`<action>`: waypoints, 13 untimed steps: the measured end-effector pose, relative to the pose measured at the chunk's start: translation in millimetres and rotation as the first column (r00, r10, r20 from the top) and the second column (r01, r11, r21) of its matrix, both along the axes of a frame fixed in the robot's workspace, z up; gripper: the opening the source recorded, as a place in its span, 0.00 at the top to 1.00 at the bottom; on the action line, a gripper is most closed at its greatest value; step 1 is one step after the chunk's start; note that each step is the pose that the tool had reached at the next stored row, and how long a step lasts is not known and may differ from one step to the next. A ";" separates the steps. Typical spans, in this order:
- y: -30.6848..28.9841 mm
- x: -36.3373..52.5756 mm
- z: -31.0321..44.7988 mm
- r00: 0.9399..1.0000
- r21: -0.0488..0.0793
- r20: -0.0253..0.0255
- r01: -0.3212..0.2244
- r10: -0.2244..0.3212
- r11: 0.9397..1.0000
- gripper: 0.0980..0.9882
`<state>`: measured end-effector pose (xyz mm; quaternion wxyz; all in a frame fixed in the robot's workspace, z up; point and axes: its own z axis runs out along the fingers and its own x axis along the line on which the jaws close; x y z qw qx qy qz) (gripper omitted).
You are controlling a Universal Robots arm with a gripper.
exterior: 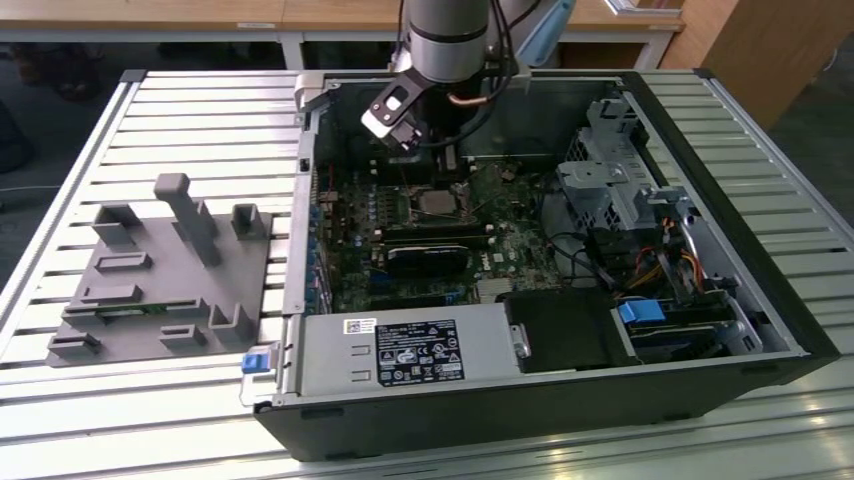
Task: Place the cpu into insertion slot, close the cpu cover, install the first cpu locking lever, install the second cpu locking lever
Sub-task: 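Close the cpu cover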
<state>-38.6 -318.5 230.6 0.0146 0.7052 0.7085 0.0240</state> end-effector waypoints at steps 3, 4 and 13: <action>0.0 0.0 4.9 1.000 0.000 0.000 0.000 0.000 1.000 0.99; 0.0 0.0 6.7 1.000 0.000 0.000 0.000 0.000 1.000 0.99; -4.0 0.0 13.7 1.000 0.000 0.000 0.000 0.000 1.000 0.99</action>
